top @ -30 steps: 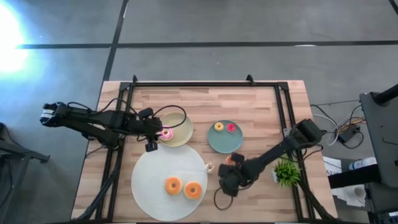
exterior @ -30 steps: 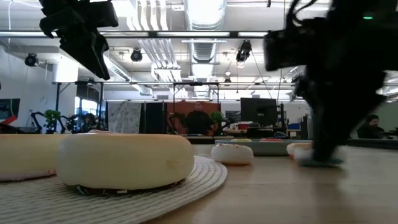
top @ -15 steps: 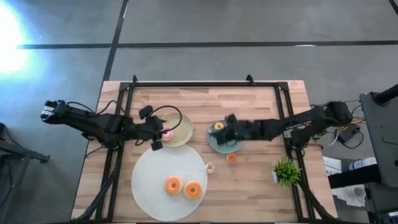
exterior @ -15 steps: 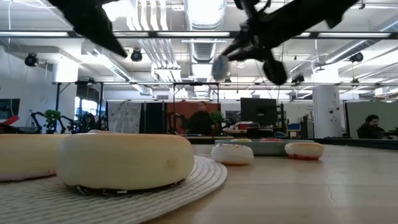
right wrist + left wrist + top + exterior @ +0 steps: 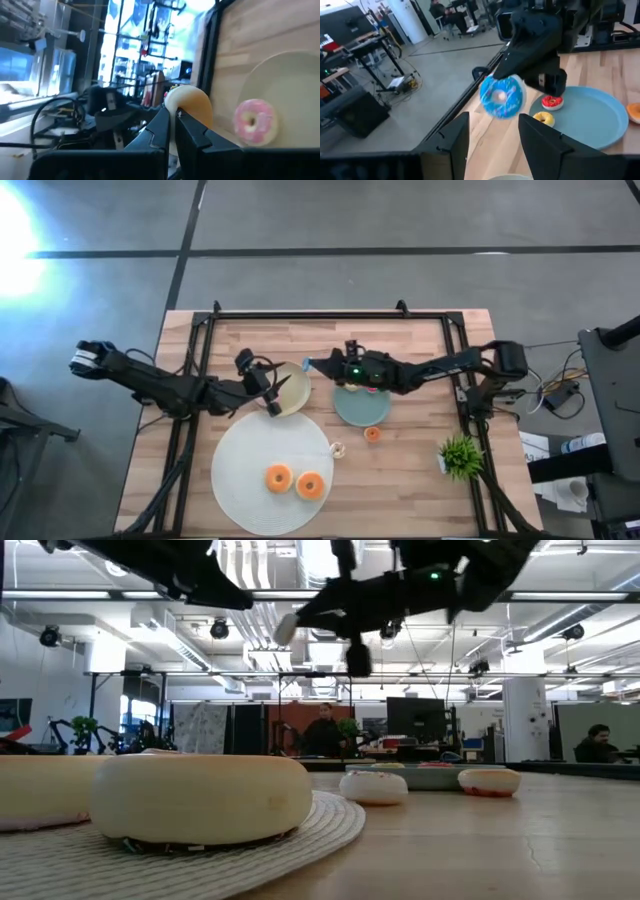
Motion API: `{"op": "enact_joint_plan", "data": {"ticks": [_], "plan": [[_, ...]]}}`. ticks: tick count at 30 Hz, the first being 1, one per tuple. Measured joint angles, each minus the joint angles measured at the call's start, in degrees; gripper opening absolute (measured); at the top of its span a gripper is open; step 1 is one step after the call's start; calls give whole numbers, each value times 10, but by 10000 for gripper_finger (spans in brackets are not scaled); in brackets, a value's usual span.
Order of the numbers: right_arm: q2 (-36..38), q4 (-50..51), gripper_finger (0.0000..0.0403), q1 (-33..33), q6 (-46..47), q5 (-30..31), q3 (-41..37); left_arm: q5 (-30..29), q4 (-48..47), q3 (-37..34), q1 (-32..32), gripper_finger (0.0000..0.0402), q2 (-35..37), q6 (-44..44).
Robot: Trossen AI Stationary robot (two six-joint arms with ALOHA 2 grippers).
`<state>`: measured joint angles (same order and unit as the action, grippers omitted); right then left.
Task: Pick & Place donuts
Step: Put the small blue donut on the blue plate
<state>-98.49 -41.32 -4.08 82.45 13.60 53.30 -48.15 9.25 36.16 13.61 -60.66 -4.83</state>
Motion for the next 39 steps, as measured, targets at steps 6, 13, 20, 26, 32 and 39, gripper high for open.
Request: {"op": "enact_joint_plan", "data": {"ticks": [6,13,20,26,32,39], "plan": [[-45,4,13,-7,17,1,69,-7,8,-5,-1,145,-15,-1],[-94,12,13,-13,53,12,141,-91,5,-6,-5,145,-37,-9],[-100,60,13,-12,74,9,167,-160,6,-8,-7,145,-47,-11],[-100,60,13,-13,91,10,165,-158,7,-7,-10,145,-52,-9],[-100,63,13,-12,104,2,164,-145,11,-7,-14,145,-52,-8],[-100,65,13,-12,106,1,166,-108,16,-7,-17,145,-56,-10]]}}
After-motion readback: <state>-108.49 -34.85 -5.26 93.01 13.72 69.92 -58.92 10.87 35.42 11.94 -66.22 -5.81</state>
